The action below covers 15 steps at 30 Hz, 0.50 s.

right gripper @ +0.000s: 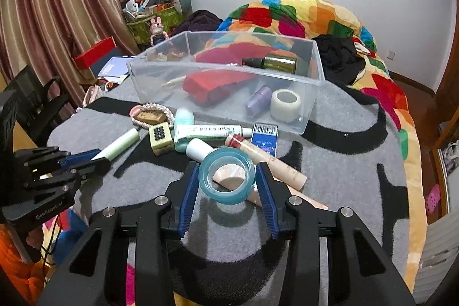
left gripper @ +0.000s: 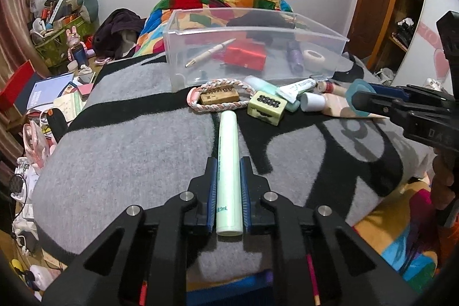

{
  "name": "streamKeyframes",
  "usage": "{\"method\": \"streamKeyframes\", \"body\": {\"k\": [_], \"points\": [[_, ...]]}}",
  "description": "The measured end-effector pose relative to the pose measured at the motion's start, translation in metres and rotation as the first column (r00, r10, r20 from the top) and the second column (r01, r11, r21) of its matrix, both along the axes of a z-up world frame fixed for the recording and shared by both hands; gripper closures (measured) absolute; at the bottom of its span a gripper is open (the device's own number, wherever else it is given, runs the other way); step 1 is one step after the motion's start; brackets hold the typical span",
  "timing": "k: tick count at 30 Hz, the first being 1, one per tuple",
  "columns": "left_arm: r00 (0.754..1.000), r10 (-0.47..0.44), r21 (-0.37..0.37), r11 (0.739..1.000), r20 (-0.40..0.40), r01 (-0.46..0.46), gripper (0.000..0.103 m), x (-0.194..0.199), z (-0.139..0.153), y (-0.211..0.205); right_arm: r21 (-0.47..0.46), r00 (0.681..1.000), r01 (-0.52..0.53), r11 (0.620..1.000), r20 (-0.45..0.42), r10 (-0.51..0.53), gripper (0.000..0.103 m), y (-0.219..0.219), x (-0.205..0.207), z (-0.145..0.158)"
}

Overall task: Organize objects
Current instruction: 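Place the pale green tube and blue tape roll into the clear box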

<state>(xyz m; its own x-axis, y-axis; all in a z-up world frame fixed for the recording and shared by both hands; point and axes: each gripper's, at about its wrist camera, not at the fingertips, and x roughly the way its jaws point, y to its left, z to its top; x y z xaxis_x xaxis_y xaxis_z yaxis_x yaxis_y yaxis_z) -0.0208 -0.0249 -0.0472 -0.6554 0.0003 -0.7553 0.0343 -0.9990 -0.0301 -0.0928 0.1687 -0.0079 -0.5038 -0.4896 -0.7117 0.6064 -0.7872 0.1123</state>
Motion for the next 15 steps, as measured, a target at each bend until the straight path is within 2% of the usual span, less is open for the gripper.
{"method": "streamKeyframes", "body": {"k": [15], "points": [[0.987,-0.018,0.033,0.999,-0.16,0.023,0.088,-0.007,0.059,0.003,-0.064,0.996,0.012,0.998,-0.084,-0.017,0.066,-0.002,-0.01,0.042]]}}
